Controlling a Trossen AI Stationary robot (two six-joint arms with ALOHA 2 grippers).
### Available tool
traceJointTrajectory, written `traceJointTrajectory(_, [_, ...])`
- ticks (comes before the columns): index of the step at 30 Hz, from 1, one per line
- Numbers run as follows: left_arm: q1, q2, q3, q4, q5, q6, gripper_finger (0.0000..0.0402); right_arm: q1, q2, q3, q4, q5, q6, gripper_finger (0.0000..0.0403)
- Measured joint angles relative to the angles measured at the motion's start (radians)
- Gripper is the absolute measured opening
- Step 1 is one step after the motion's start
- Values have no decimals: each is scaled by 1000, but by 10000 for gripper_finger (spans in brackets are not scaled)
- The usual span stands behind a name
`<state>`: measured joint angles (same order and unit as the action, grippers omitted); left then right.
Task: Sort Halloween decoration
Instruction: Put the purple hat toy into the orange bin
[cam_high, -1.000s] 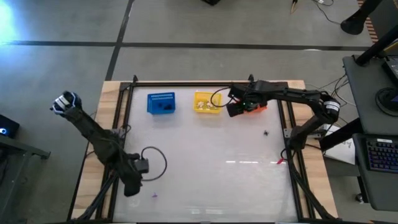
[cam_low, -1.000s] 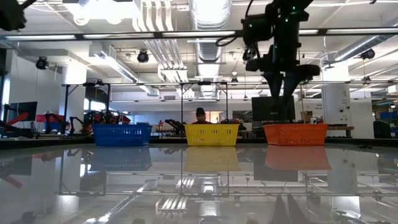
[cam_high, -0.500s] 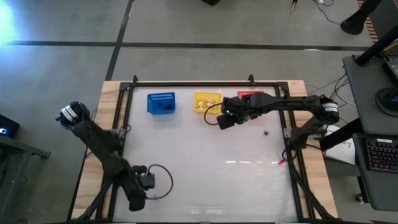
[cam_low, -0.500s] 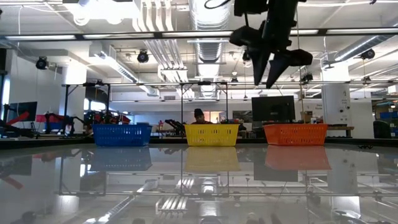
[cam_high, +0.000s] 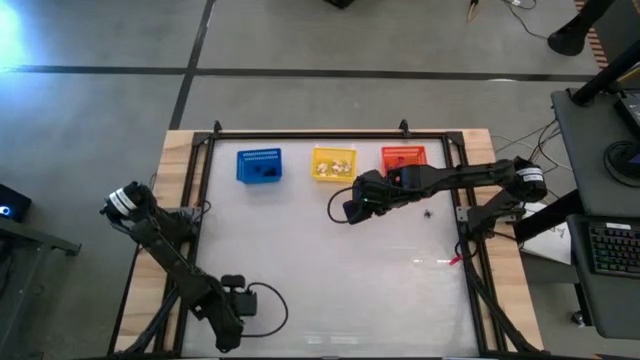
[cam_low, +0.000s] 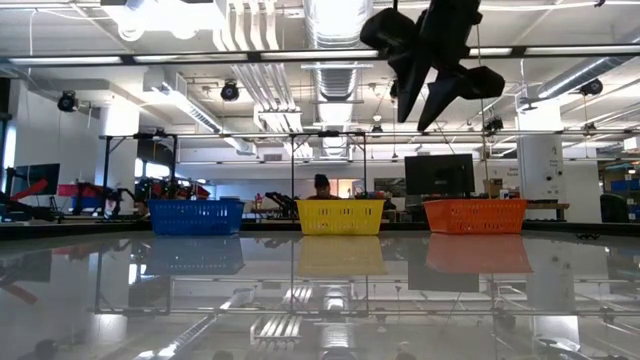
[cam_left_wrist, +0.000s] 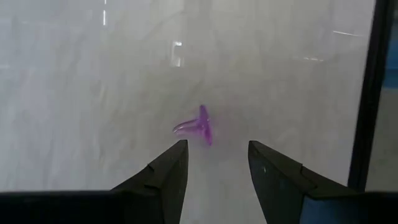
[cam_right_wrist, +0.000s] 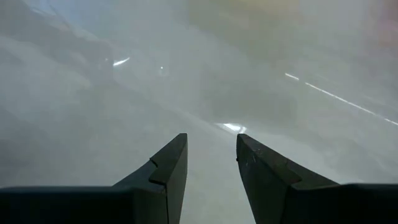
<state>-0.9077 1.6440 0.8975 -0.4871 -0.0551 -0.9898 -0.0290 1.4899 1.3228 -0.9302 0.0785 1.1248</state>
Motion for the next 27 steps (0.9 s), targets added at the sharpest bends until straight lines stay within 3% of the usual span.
traceJointTrajectory(8, [0,7,-7,10,-8,12,139,45,0,0,1,1,28,131])
traceJointTrajectory(27, [3,37,-10,36,-44,-18,40,69,0,0,1,1,20,128])
